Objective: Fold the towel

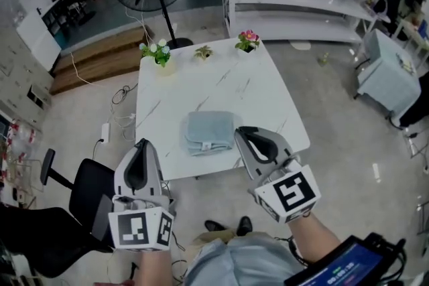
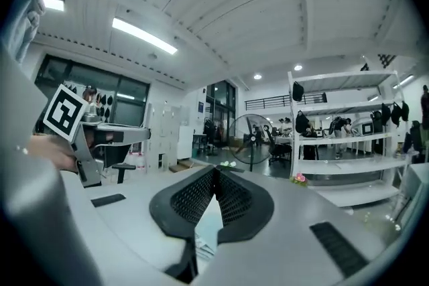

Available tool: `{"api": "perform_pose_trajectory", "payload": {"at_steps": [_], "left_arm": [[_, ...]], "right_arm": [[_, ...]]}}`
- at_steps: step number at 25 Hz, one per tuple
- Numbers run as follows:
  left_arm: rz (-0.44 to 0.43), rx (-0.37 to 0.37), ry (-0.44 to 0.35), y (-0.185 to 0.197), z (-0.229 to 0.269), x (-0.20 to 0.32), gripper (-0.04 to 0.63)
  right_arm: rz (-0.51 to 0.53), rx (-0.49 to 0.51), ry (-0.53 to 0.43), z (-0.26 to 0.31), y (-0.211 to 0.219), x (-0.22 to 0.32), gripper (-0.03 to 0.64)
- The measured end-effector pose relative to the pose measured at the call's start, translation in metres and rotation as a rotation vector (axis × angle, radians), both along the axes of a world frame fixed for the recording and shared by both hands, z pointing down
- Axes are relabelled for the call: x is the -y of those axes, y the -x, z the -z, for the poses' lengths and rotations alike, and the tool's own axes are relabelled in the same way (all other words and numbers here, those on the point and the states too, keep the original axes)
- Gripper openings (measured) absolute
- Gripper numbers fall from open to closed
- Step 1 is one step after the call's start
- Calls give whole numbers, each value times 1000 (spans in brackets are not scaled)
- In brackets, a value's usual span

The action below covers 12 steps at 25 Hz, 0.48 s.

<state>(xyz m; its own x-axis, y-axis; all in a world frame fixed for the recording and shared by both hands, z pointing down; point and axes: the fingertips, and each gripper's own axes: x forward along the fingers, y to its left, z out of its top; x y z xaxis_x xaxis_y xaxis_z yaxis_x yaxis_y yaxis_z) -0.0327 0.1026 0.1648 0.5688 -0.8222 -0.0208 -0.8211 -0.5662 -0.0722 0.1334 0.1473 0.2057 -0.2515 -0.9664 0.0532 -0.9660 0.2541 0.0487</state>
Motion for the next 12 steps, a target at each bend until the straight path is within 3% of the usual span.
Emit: {"api": "perform_pose_trajectory", "payload": {"at_steps": [5, 12], "left_arm": [[0, 11, -17, -8, 1, -15, 8], [-21, 22, -22, -28, 8, -25, 8]], "right_arm": [[-10, 51, 17, -9, -6, -12, 18], [-26, 30, -6, -3, -18, -24, 17]]}}
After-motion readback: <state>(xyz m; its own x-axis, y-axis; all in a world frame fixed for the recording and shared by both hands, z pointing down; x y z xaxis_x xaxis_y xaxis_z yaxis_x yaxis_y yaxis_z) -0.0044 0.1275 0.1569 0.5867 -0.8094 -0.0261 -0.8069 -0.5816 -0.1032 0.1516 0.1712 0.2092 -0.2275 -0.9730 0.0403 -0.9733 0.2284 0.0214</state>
